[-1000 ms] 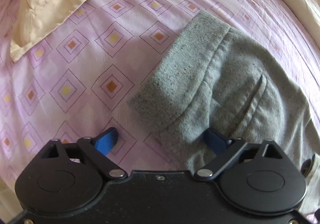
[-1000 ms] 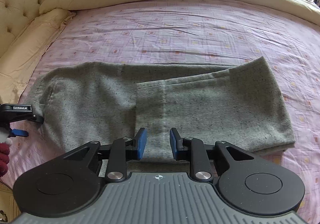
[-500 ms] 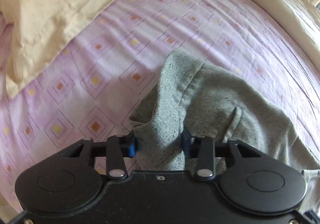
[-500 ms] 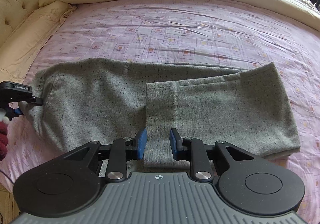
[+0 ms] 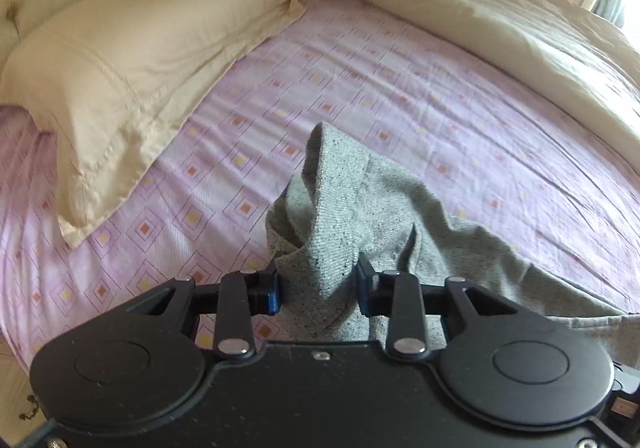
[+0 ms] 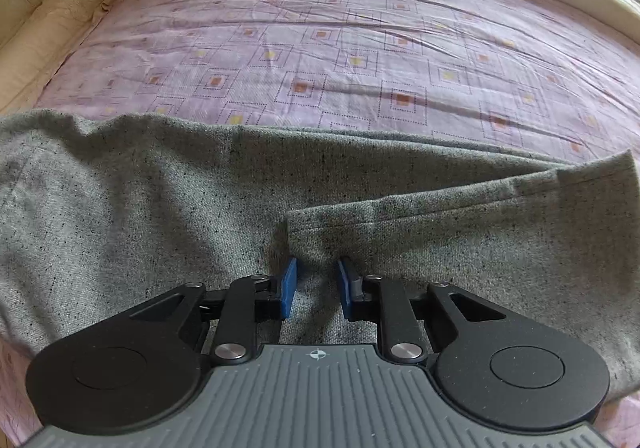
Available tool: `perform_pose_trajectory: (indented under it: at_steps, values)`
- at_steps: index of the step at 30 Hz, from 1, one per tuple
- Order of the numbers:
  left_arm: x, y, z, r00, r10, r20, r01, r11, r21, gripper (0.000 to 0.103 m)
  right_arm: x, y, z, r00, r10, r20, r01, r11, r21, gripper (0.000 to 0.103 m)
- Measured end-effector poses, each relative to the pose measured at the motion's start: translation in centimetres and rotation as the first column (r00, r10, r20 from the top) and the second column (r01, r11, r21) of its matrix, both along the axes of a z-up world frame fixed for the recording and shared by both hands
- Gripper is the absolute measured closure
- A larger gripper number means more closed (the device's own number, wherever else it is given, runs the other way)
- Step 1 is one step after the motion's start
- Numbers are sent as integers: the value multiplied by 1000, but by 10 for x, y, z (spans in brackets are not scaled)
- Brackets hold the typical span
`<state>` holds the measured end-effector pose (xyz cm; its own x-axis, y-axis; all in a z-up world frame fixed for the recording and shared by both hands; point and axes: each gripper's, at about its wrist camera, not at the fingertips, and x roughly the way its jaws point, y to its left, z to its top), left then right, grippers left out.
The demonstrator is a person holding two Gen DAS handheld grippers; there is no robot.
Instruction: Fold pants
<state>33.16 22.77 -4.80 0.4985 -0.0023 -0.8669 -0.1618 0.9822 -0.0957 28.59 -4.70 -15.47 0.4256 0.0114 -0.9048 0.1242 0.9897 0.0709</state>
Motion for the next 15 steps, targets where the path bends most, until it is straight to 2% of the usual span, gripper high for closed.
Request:
perform_pose_trajectory:
  at_steps: [3,5,7,8,11,13,14,15]
  values:
    - [-9,-23,25,999,-32,38,30,998,48,63,-4,-8,8,999,31,26,-32,998,45,80]
    - [-17,-43,45,996,-51,69,45,996,81,64,-13,-21,15,999,7,46,-12,993,114,81]
    - [-24,-67,64,992,-74,105,62,992,109,67,-26,-36,24,998,-8,61,-1,989,145,81]
    - [-28,-81,74,988,-92,125,76,989,126,72,-34,-44,29,998,-8,70,-3,988,152,81]
    - [-47,-136,95,965,-168,203,135,977,163,100,-57,-73,39,997,-18,81,3,984,176,81]
    - [-56,-176,101,945,-230,235,195,967,162,100,-70,-94,43,996,-37,82,21,982,190,81]
    - [-58,-194,101,939,-254,234,221,962,158,97,-76,-105,45,995,-50,82,33,979,199,81]
    - [-61,-211,98,937,-268,225,238,959,152,88,-80,-118,45,995,-61,80,42,976,213,81]
